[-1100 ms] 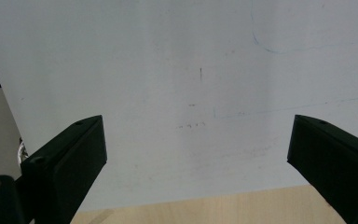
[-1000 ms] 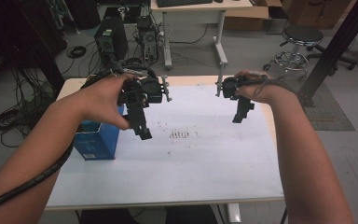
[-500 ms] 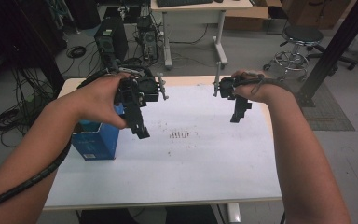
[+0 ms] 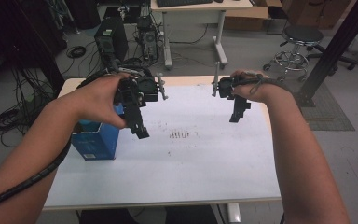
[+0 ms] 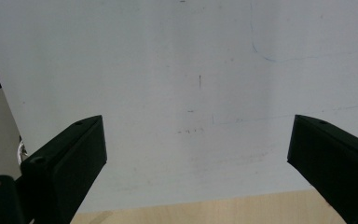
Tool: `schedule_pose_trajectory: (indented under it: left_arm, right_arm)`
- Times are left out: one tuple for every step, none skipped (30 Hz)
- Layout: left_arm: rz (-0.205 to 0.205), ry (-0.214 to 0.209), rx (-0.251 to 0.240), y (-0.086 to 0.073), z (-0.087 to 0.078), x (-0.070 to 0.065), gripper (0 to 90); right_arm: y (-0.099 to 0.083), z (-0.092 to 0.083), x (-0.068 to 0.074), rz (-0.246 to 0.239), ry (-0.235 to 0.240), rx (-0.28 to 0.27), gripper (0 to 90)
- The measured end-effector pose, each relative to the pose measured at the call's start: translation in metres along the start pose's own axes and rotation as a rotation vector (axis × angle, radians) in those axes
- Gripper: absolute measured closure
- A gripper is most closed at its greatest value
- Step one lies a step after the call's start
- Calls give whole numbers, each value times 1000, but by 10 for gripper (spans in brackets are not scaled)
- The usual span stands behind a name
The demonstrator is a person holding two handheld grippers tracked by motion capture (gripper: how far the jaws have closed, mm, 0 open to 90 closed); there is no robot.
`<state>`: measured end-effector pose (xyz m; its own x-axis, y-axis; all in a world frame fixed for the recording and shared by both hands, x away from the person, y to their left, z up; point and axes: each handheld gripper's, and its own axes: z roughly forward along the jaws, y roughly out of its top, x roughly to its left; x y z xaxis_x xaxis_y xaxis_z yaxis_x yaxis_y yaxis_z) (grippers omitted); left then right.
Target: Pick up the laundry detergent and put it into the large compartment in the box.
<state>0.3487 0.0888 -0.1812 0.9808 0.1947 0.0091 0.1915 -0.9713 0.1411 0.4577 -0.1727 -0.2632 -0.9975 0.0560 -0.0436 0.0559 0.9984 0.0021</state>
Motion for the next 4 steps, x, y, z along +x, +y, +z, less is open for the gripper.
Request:
schedule_pose_trajectory:
  left_arm:
    - [0, 0, 0, 0, 0, 0, 2]
    - [0, 4, 1, 0, 0, 0, 1]
    - [-1, 2, -1, 0, -1, 0, 2]
    - [-1, 2, -1, 0, -1, 0, 1]
  right_arm:
    - [0, 0, 0, 1, 0, 0, 41]
    - [0, 0, 0, -1, -2, 1, 41]
    - [0, 0, 1, -2, -3, -1, 41]
    - [0, 0, 1, -2, -3, -1, 41]
